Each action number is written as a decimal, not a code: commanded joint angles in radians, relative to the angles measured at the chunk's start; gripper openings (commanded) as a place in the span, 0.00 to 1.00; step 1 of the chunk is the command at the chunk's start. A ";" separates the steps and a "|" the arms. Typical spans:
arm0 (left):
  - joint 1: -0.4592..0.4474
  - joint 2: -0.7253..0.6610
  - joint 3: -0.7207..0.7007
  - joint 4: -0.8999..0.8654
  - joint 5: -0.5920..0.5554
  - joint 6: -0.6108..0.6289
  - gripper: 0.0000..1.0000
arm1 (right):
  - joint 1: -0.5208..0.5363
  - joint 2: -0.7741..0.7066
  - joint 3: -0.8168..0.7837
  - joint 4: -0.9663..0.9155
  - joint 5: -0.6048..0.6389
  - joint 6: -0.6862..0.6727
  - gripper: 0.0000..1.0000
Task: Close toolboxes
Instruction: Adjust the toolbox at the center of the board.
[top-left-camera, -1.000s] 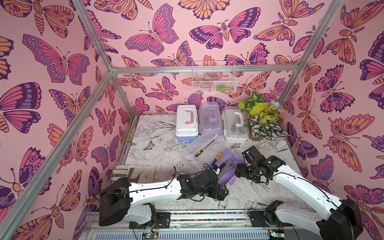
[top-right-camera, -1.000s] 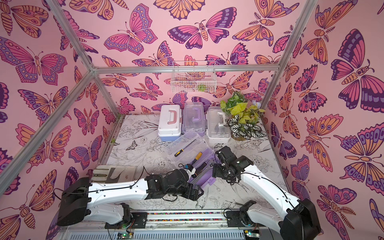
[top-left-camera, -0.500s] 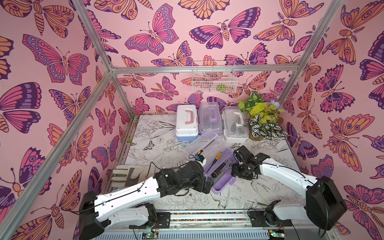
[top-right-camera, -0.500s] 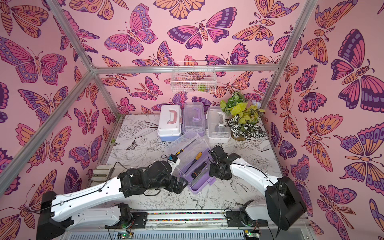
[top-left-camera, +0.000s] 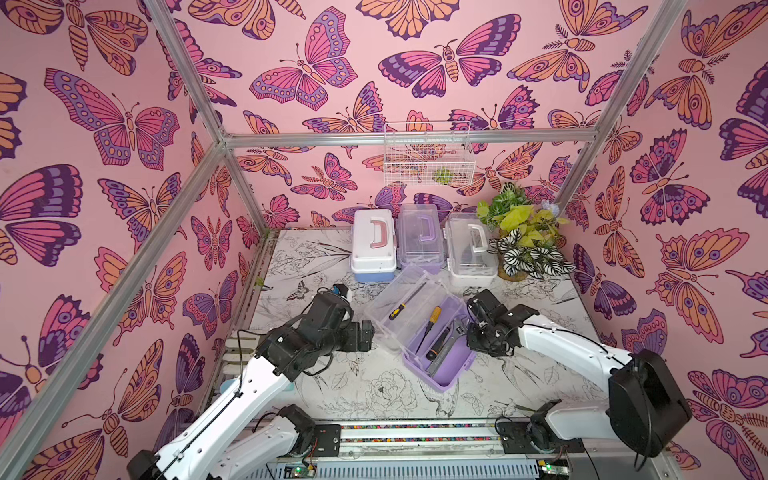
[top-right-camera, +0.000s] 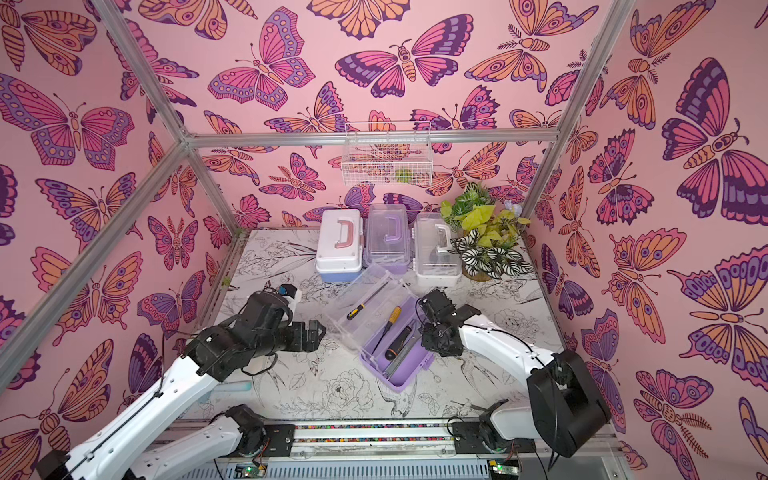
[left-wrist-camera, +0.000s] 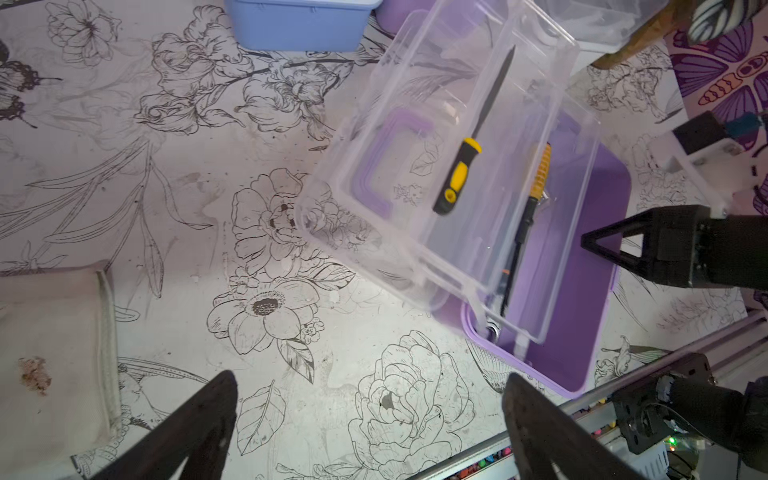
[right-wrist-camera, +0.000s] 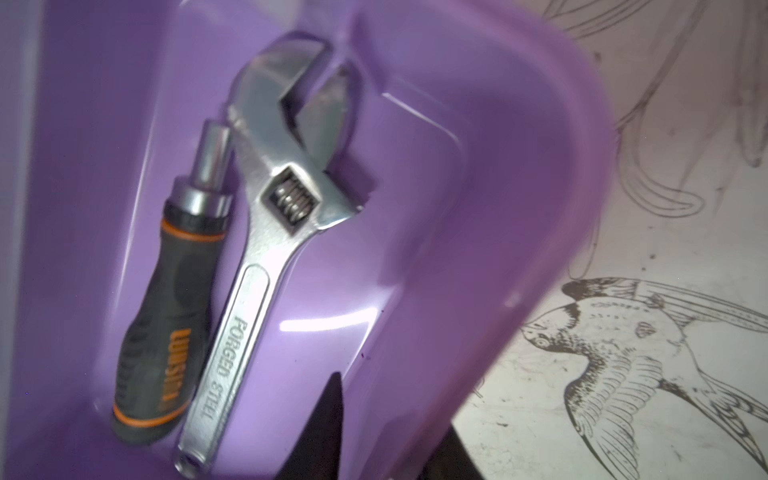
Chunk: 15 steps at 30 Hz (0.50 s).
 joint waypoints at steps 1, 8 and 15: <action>0.057 0.004 0.018 -0.030 0.038 0.069 0.99 | 0.012 0.027 0.033 -0.067 0.020 -0.107 0.18; 0.199 0.032 -0.038 0.055 0.110 0.067 0.99 | -0.019 0.063 0.071 -0.057 0.018 -0.207 0.10; 0.230 0.067 -0.202 0.206 0.246 -0.041 0.94 | -0.112 0.086 0.111 0.015 -0.079 -0.328 0.07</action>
